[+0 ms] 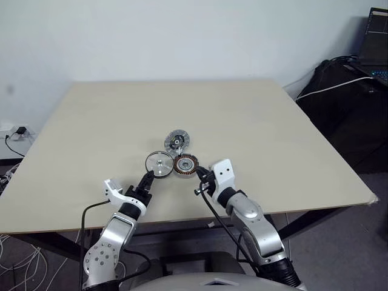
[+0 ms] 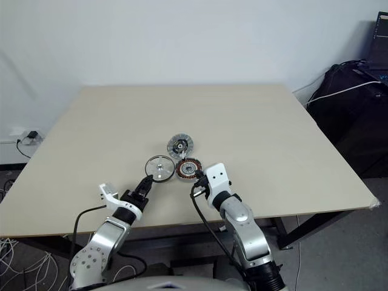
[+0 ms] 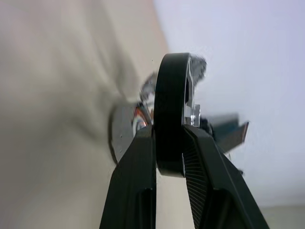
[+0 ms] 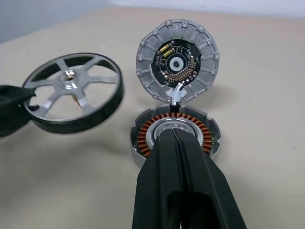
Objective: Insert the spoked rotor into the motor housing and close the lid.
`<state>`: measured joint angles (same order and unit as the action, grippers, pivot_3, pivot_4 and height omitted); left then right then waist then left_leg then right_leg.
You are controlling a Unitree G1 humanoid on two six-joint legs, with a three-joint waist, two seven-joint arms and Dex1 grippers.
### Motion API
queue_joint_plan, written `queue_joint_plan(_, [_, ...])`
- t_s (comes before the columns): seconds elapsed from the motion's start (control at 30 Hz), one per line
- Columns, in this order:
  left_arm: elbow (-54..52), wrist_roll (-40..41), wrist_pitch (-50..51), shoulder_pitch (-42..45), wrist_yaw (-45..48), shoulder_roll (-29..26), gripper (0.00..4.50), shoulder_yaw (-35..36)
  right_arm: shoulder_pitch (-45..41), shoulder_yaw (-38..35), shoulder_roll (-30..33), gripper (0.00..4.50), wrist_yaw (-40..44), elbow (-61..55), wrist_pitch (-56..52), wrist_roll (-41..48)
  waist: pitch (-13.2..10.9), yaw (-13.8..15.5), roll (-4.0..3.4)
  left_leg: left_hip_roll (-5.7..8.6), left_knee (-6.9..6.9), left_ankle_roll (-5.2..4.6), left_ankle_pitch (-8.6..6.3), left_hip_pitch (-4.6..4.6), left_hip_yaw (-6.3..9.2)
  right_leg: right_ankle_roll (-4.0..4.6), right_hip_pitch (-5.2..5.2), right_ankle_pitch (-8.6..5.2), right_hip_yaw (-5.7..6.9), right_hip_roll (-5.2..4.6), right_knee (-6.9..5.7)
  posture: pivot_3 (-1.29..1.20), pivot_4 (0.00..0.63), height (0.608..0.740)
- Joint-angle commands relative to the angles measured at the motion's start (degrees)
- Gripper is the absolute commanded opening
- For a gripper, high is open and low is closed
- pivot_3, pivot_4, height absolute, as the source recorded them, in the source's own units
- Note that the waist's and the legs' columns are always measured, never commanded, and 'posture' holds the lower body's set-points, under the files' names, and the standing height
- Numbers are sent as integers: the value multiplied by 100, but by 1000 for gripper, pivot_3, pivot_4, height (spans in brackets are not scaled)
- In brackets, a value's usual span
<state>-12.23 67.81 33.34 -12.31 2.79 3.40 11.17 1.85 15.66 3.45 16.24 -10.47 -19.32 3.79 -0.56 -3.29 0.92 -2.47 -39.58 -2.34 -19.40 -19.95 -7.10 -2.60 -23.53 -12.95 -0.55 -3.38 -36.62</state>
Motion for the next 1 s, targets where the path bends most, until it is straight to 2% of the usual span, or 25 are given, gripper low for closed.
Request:
queue_joint_plan(0.03, [-72, -39, -4, 282, -42, 253, 816, -182, -72, -60, -50, 0, -21, -92, 120, 51, 0, -1, 0, 0, 0, 0, 0, 0, 0, 0, 0, 0, 0, 0, 0, 0, 0, 740])
queue_joint_plan(0.37, [712, -264, -23, 1095, 2, 309, 816, -334, 64, -117, 20, 0, 15, -264, 110, 108, 0, -1, 0, 4, 0, 0, 1, -3, 8, 0, 4, 0, 2, 4, 6, 0, 0, 740])
queue_joint_plan(1.0, [1915, -690, 9, 1655, 472, 358, 816, -251, 335, -93, 263, 0, 233, -492, 77, 229, 0, 6, 0, 5, 0, 0, 1, -6, 16, -4, 8, 2, 5, 6, 15, 0, 0, 740])
